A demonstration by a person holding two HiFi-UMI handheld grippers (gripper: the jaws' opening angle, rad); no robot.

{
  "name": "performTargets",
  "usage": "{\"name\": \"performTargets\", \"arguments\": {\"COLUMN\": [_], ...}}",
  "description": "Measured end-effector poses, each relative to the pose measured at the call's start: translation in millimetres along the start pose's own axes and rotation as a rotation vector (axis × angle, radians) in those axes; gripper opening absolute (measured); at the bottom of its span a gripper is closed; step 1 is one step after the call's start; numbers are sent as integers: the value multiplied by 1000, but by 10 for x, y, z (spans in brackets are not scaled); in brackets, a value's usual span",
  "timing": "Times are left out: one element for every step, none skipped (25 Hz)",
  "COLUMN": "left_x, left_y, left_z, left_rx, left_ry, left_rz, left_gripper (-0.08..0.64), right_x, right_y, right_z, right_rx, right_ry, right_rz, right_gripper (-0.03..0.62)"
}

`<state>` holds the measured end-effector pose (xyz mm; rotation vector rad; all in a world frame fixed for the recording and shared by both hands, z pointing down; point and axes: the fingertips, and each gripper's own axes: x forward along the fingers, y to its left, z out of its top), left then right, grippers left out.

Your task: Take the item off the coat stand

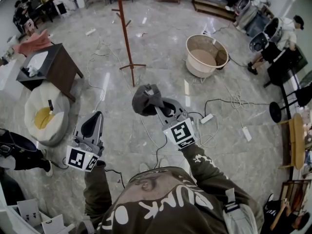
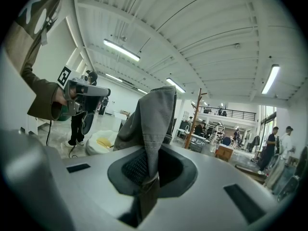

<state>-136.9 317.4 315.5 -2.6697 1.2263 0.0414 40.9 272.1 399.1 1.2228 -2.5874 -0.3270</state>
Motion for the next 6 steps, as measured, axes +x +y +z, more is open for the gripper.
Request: {"name": "performTargets", "arguments": {"left_x": [4,6,6,4,0,-4], "left_y": [-5,-9,-12,-14,-15,-16], "left_z": [-1,0,1,4,7,10], "left_rx": [0,0,0,0,0,0], "left_ry": [0,0,-1,-1,-1,-2], "left_rz": [0,0,0,0,0,1], "left_gripper": [3,3,3,3,3,3], "right_x": [-4,-7,-10,-13,-15,-17], "right_y": [-3,-6,-7,-6,-4,-2], "right_z": [-3,-4,-3,1,5,10], "right_rx": [0,-1,-1,-1,-1,-1], "right_ry": [1,1,1,1,0,-1], "right_rz": [1,1,1,1,0,0], "right_gripper": [21,21,21,21,21,21]}}
